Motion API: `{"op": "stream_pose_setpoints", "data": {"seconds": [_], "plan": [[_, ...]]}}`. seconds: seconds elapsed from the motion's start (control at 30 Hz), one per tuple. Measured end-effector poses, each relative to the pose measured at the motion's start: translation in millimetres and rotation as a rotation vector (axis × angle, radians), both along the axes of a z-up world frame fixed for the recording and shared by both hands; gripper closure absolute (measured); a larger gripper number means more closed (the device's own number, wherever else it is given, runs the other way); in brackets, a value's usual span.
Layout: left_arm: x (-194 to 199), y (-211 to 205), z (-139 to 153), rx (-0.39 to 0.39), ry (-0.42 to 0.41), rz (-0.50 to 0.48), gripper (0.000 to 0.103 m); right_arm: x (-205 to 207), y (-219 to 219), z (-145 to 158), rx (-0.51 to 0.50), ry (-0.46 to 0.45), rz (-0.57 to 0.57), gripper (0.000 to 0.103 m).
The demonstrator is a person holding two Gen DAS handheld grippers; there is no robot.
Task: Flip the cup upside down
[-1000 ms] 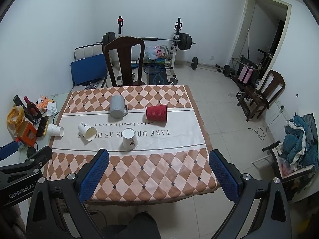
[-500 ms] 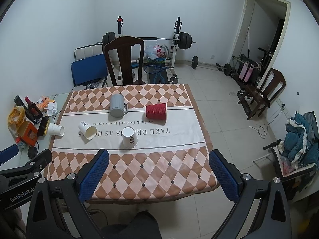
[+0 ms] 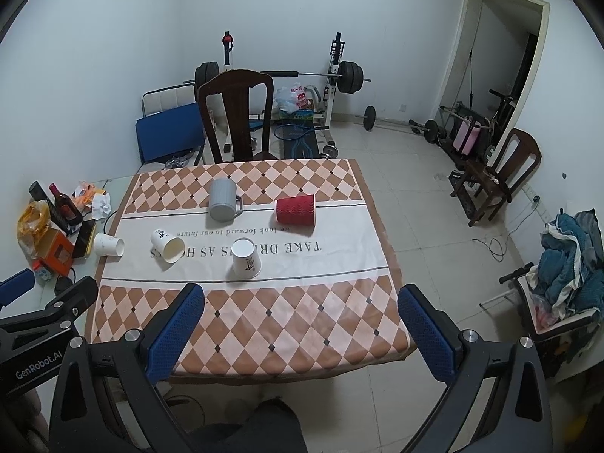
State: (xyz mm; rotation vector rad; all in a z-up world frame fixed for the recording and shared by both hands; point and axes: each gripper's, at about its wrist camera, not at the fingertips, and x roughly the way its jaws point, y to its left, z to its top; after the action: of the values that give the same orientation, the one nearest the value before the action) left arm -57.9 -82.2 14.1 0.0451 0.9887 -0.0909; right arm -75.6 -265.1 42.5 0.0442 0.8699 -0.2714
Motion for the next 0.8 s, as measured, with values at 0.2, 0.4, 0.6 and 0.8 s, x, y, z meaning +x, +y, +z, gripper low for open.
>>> {"op": "stream_pose_setpoints", "data": {"seconds": [0.2, 0.4, 0.6, 0.8], "plan": [[-0.5, -1.1, 4.0, -0.001, -0.005, 0.003, 0.000, -2.2, 1.3, 4.2, -0.004, -0.012, -0.004, 0.000], [-0.2, -0.4, 3.7, -0.001, -0.005, 0.004, 0.000, -2.8, 1.3, 4.9, -0.004, -0.013, -0.003, 0.000], [-0.9, 0.2, 3.0, 0.000, -0.004, 0.001, 0.000, -4.3, 1.6, 6.3, -0.003, -0.012, -0.001, 0.000], [-1.2, 1.2, 5.8, 0.006, -0.009, 0.005, 0.000, -4.3, 1.9, 6.2, -0.002, -0.012, -0.001, 0.000]]}}
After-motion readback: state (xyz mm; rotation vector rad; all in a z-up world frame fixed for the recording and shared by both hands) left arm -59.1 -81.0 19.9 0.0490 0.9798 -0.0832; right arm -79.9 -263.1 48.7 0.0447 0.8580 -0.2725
